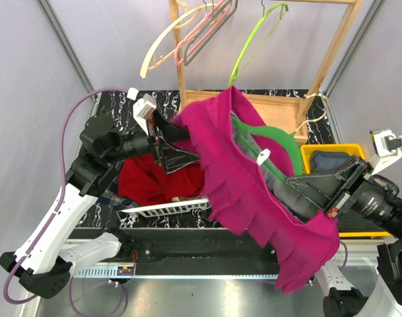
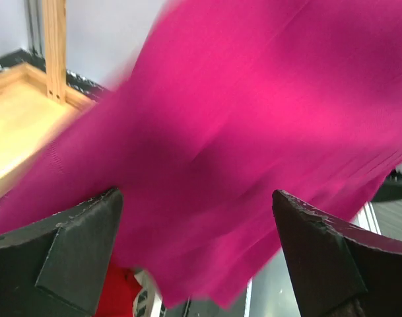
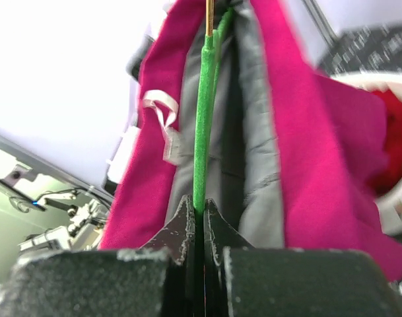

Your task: Remove the skirt from the hanger

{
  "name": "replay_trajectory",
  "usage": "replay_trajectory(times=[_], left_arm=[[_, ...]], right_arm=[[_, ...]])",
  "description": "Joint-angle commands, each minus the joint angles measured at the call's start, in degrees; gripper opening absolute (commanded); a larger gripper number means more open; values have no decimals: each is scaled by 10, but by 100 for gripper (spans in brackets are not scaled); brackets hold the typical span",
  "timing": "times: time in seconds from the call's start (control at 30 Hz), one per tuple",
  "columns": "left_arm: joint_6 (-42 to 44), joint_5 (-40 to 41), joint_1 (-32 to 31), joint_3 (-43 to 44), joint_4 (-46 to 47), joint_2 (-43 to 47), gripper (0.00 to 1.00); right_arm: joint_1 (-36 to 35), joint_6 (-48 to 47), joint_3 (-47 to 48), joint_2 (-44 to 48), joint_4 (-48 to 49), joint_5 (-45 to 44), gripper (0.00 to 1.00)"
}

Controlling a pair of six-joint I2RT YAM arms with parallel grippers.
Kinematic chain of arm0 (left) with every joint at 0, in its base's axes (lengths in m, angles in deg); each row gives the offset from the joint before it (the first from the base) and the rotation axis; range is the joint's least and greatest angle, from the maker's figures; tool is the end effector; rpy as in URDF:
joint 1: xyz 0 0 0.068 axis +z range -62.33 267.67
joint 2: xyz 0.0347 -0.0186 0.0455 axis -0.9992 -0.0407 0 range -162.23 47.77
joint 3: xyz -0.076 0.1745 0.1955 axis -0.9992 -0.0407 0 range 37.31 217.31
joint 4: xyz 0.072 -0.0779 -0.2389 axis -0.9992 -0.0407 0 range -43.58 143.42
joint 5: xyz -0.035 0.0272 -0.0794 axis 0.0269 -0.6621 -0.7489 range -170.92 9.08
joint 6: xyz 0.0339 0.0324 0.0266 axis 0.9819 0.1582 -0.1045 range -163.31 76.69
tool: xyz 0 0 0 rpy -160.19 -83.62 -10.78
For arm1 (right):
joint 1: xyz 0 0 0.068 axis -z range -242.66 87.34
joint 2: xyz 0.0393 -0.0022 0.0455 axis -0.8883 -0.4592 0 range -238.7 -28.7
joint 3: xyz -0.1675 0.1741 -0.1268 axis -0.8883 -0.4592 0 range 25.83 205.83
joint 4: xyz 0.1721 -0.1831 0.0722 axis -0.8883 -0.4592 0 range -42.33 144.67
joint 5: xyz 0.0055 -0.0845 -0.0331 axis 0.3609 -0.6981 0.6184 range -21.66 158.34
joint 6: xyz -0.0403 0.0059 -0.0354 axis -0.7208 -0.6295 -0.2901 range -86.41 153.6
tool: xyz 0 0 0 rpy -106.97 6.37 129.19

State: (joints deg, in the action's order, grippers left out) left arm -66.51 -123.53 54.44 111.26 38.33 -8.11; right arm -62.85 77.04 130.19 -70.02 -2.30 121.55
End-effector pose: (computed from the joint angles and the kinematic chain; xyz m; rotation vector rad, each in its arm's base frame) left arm 0.1426 -0.1223 0.4703 0.7781 1.5047 -1.3184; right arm -0.0260 0.0284 0.5434 -0.2151 1.6369 1.2665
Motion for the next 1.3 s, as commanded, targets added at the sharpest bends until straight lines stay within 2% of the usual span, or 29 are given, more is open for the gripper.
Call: replay_trajectory(times=[0.0, 0.17, 0.3, 0.5, 0.57, 0.63, 0.67, 0.73, 0.9, 1.0, 1.1, 1.27], left_arm=[[-12, -48, 19, -14, 57, 22, 99], [-3, -41, 26, 0, 63, 16, 99], [46, -41, 31, 22, 26, 23, 99], [131, -90, 39, 91, -117, 80, 99], [180, -92, 39, 122, -202, 95, 99], [219, -72, 39, 145, -289, 111, 99], [257, -62, 39, 161, -311, 116, 99], [279, -17, 39, 160, -333, 133, 99], [339, 69, 38, 111, -314, 145, 99], [372, 118, 39, 60, -256, 144, 99], [353, 147, 42, 55, -196, 119, 99], [305, 124, 66, 102, -125, 68, 99]], right_arm=[[16, 78, 43, -17, 171, 58, 0], [20, 103, 24, -13, 202, 71, 0], [20, 82, 24, -8, 174, 66, 0], [19, 33, 6, 1, 130, 51, 0], [19, 31, -3, 4, 131, 50, 0], [19, 34, -8, 5, 137, 50, 0], [19, 37, -8, 4, 141, 51, 0], [19, 40, -9, 4, 146, 53, 0], [19, 61, -6, 1, 166, 60, 0], [19, 71, 0, 1, 173, 65, 0], [19, 76, 1, 3, 173, 66, 0], [20, 82, 2, 5, 176, 71, 0]])
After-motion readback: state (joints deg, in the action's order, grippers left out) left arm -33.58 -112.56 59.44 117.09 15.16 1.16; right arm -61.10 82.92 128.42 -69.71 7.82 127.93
